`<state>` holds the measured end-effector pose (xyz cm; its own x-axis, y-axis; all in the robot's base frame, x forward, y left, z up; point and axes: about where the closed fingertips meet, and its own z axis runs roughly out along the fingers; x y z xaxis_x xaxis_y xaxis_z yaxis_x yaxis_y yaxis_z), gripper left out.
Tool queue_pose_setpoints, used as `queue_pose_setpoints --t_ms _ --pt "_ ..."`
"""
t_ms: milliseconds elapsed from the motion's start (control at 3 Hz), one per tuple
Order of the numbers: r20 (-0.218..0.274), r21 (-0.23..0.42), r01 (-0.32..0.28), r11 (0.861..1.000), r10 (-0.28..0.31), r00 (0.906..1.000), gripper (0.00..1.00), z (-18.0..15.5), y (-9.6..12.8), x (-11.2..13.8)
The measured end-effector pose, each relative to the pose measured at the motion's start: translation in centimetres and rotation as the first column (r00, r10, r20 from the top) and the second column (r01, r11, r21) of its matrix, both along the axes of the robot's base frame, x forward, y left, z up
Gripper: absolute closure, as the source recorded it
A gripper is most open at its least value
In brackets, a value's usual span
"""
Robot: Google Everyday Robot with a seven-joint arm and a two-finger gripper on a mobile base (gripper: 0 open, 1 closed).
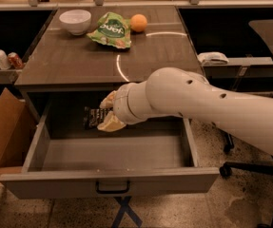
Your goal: Pick rxbar chocolate from top drawer and place on counter
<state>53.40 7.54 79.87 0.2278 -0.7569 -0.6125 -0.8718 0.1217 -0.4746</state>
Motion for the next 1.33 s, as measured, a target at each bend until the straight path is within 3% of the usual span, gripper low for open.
queue_pose_setpoints --t_ms 333,667,1000,1333 --pt "0.000 0.000 0.000 1.000 0.000 1.0000 1.00 0.0 0.0 0.0" --pt "0.020 0.046 -0.003 0.999 0.002 0.9998 1.00 1.0 -0.4 1.2" --pt "0.059 0.130 -0.023 0.991 0.015 0.9981 1.00 3.5 -1.2 4.1" --pt "0.108 0.209 -0.003 0.978 -0.020 0.9940 1.00 6.6 -2.5 7.7"
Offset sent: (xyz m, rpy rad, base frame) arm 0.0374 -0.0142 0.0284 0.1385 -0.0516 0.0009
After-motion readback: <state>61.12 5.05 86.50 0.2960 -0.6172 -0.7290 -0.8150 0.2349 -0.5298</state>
